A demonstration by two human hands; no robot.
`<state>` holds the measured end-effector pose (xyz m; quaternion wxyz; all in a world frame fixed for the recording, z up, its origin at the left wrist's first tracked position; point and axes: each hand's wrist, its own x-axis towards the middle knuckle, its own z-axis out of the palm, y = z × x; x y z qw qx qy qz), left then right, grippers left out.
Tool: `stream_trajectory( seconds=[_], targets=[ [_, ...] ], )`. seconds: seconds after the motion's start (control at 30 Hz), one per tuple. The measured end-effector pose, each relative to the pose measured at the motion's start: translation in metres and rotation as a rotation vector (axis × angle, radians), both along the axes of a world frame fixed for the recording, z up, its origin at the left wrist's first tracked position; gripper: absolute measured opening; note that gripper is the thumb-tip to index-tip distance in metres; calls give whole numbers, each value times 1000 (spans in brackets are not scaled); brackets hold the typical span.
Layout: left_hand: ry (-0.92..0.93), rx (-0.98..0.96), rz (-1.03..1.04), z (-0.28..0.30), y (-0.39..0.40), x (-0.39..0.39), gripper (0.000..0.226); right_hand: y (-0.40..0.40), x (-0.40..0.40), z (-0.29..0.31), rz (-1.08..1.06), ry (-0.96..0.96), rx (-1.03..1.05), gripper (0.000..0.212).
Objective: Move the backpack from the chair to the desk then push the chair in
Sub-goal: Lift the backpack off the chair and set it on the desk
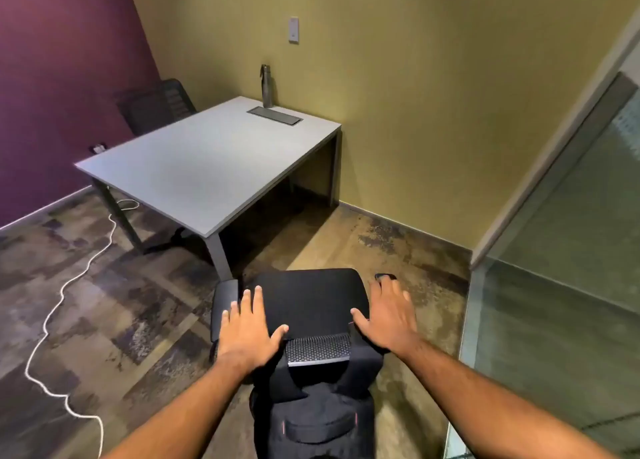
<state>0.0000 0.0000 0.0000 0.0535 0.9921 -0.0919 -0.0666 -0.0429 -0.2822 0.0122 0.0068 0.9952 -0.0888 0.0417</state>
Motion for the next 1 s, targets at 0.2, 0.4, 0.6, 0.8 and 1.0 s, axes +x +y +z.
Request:
stream_trajectory(
  seconds=[0.2, 0.4, 0.6, 0.8, 1.0],
  targets=[
    [128, -135, 198, -14, 6, -12, 120, 3, -21, -27, -82, 75, 14, 67],
    [164, -171, 276, -17, 9, -16, 89, 8, -23, -32, -212, 207, 96, 98],
    [205, -205, 361, -18, 5, -18, 69, 15, -22, -30, -319, 315, 151, 120],
    [269, -303, 512, -18, -8, -12, 74, 12, -15, -22, -391, 367, 270, 88],
    [319, -439, 630, -16, 3, 2, 63, 4, -9, -16, -466, 340, 425, 60]
  ],
)
